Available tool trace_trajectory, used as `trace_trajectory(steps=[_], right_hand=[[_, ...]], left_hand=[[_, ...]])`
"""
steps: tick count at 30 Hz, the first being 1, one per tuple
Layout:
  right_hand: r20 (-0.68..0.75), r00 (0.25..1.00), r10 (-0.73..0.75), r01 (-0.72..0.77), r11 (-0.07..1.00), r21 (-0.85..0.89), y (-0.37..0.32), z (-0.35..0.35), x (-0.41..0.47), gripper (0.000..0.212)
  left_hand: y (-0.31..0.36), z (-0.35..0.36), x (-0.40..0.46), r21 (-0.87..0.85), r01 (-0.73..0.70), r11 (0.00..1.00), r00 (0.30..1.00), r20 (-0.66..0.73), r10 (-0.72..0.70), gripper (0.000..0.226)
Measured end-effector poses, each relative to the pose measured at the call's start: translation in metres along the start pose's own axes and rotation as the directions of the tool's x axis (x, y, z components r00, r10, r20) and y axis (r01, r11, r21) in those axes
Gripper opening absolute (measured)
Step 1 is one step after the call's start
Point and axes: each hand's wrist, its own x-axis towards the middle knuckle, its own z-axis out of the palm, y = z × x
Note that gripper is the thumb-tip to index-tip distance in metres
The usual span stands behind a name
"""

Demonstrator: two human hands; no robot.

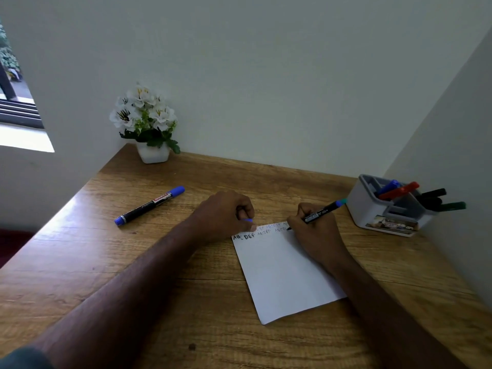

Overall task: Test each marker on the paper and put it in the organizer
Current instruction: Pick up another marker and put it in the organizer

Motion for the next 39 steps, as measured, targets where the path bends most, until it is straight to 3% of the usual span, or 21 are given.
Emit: trace_trajectory(steps=[36,39], right_hand=[[-0.038,0.999,0.006,-0.005,1.0,0.021,-0.0005,-0.0004,0.0006,0.04],[-0.074,0.997,0.015,-0.009,0.997,0.076,-0.0013,-0.0038,0.0012,0.032]], left_hand=[[0.0043,-0.0014,-0.0047,-0.016,0.01,1.0,1.0,-0.014,-0.01,0.019],[0.0041,-0.0039,-0.0041,-0.051,-0.007,0.999,1.0,-0.012,0.007,0.018]])
